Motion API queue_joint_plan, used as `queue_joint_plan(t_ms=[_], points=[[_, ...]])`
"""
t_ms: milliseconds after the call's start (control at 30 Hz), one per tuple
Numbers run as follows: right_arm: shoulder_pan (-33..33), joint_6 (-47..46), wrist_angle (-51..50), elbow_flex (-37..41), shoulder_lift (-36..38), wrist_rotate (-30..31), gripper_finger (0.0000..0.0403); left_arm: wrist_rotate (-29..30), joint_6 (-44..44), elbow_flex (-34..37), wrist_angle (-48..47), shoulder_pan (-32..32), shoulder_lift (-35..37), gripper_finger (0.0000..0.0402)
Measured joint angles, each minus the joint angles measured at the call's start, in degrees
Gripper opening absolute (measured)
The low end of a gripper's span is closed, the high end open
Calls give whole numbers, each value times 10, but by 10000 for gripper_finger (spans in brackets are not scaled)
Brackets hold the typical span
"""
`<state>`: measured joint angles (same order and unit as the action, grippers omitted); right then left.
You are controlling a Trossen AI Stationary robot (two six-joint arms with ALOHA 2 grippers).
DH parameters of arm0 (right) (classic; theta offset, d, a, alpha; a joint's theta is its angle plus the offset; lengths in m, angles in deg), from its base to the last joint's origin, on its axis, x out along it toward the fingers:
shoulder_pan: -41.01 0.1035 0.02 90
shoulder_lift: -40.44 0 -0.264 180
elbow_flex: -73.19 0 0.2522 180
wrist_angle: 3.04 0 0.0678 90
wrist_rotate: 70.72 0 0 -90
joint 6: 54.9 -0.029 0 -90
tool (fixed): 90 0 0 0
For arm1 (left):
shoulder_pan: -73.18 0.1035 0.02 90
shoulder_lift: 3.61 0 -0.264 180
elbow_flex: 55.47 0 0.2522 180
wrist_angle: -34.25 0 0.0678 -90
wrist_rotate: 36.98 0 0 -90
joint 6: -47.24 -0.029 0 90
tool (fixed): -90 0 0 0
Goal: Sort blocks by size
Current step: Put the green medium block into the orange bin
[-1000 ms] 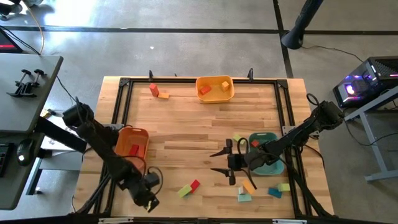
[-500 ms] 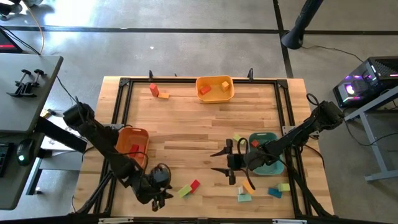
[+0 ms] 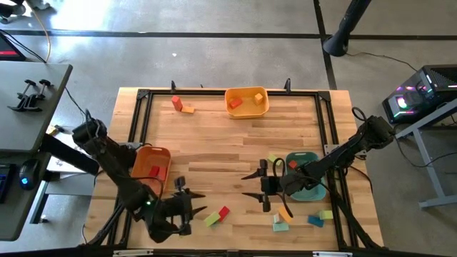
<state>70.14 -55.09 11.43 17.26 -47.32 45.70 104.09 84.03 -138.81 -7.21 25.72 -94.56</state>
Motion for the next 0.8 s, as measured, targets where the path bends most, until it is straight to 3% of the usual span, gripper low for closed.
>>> queue_joint_plan(t_ms=[200, 400, 567, 667, 800], points=[[0, 0, 2, 0, 0, 0, 239, -3, -24, 2, 101, 54, -41, 156], [0, 2, 2, 0, 0, 0, 239, -112, -209, 2, 195, 86, -82, 213], [0, 4, -3, 0, 0, 0, 239, -131, -307, -15, 195, 82, -94, 266], [0, 2, -8, 0, 0, 0, 239, -141, -301, -37, 199, 68, -94, 282], [0, 2, -12, 0, 0, 0, 239, -160, -224, -59, 182, 43, -93, 287]])
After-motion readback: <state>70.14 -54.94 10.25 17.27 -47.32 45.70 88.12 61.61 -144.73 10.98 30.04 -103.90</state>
